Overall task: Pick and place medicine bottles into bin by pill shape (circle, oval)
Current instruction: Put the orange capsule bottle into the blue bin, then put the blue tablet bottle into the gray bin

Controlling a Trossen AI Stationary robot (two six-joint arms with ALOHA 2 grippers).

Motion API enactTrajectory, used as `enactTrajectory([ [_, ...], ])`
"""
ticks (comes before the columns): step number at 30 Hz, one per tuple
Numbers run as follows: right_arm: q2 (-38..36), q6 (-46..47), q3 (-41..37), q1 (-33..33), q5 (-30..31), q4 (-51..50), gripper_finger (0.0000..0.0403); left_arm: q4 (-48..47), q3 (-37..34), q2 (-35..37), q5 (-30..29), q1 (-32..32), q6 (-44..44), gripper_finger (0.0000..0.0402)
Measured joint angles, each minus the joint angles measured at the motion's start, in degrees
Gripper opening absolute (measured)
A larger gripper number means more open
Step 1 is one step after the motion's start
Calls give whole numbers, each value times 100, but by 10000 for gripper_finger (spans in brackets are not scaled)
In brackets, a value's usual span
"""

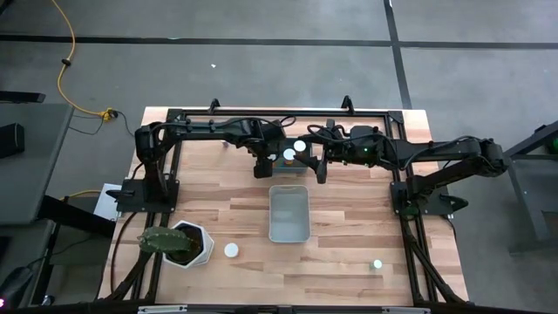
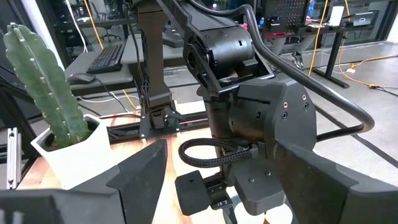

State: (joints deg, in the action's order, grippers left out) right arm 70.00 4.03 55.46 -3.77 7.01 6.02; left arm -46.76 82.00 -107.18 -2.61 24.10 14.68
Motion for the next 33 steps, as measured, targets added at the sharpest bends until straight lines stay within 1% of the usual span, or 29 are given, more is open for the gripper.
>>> enactTrajectory([
  [5,0,0,0,0,-2,0,282,-4,0,0,0,0,-15,203],
  [13,0,107,0,0,-2,0,282,-44,0,0,2,0,-56,254],
  [16,0,107,0,0,-2,0,282,-43,0,0,14,0,-103,268],
  [19,0,107,0,0,-2,0,282,-37,0,0,57,0,-105,274],
  [24,0,107,0,2,-3,2,282,-78,0,38,66,-14,-114,273],
  [27,0,107,0,0,-2,2,282,-126,0,247,128,41,-268,271],
  [33,0,90,0,1,-4,7,282,1,0,1083,726,243,-1081,271],
])
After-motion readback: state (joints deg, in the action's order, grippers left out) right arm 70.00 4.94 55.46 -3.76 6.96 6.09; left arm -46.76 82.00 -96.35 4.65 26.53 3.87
